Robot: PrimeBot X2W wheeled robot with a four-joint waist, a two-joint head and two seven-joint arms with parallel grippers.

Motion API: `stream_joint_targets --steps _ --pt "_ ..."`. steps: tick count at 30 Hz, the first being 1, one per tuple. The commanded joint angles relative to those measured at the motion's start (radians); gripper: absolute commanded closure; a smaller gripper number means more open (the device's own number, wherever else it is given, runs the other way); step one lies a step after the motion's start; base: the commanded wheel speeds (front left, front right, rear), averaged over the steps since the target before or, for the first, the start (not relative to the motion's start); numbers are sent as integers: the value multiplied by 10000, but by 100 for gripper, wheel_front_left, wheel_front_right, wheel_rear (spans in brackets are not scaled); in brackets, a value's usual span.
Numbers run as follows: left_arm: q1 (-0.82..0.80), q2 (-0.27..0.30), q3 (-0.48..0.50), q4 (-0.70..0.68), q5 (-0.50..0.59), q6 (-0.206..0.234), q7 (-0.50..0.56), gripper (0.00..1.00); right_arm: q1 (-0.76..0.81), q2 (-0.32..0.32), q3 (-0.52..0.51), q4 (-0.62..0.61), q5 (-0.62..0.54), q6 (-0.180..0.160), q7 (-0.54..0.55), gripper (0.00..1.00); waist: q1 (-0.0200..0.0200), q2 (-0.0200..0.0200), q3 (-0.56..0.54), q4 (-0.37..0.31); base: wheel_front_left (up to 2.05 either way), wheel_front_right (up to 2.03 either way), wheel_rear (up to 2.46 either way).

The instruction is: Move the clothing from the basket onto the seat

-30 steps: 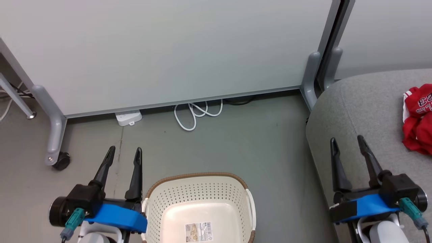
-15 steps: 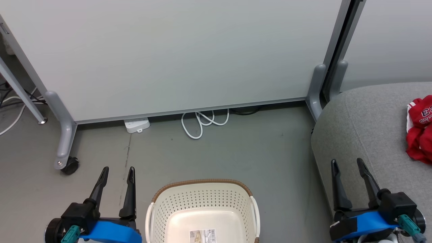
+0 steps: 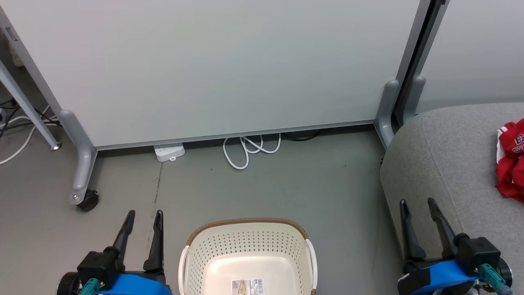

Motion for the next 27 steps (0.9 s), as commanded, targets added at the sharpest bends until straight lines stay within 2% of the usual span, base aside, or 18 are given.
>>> stream_joint_targets --steps 1,8,16,27 --pt "31 -13 2 90 -17 0 18 100 13 4 -2 99 15 0 5 100 1 0 0 0 0 0 0" --pt "54 -52 175 361 -796 -20 343 100 -52 9 -147 399 855 1 305 100 2 0 -1 -12 0 0 0" --pt "72 -47 323 202 -2528 -62 740 100 -65 11 -165 274 2705 0 704 100 2 0 1 -41 0 0 0" --pt "65 -43 487 72 -4232 -109 1145 100 -115 13 -209 186 4522 -1 1111 100 1 0 3 -73 0 0 0"
